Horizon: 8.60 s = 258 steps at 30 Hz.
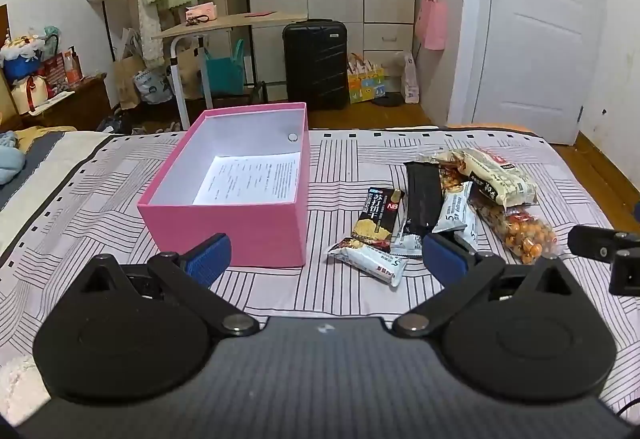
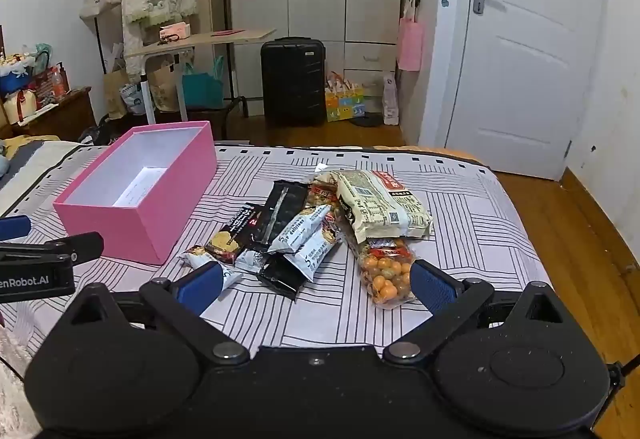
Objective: Organize snacks
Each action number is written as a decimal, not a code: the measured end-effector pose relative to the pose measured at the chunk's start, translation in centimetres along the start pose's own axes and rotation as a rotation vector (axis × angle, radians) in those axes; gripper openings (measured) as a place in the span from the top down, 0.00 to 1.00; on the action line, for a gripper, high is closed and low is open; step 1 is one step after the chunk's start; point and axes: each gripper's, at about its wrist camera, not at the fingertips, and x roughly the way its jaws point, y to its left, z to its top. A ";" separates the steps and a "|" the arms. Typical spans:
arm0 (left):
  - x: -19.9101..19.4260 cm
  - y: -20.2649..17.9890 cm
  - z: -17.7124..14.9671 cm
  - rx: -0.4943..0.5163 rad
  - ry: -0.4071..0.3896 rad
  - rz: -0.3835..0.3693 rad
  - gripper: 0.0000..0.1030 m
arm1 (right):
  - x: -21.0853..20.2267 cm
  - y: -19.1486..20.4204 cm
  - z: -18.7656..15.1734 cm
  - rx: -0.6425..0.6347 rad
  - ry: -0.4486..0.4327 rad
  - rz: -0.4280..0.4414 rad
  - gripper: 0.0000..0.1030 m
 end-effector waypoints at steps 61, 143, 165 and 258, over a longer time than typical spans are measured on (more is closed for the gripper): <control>16.9 -1.3 3.1 -0.255 0.255 0.004 0.25 | 18.7 -3.8 2.5 0.216 0.149 0.311 0.35; 7.6 12.4 9.6 -0.109 0.199 -0.130 0.74 | 14.6 10.4 12.2 -0.162 0.201 0.776 0.66; 32.7 18.6 9.9 -0.332 0.291 -0.175 0.74 | 32.3 21.5 15.0 -0.621 0.192 0.573 0.64; 28.9 -3.3 1.3 0.114 0.393 -0.267 0.55 | 23.2 6.6 -3.1 -0.332 0.117 0.261 0.38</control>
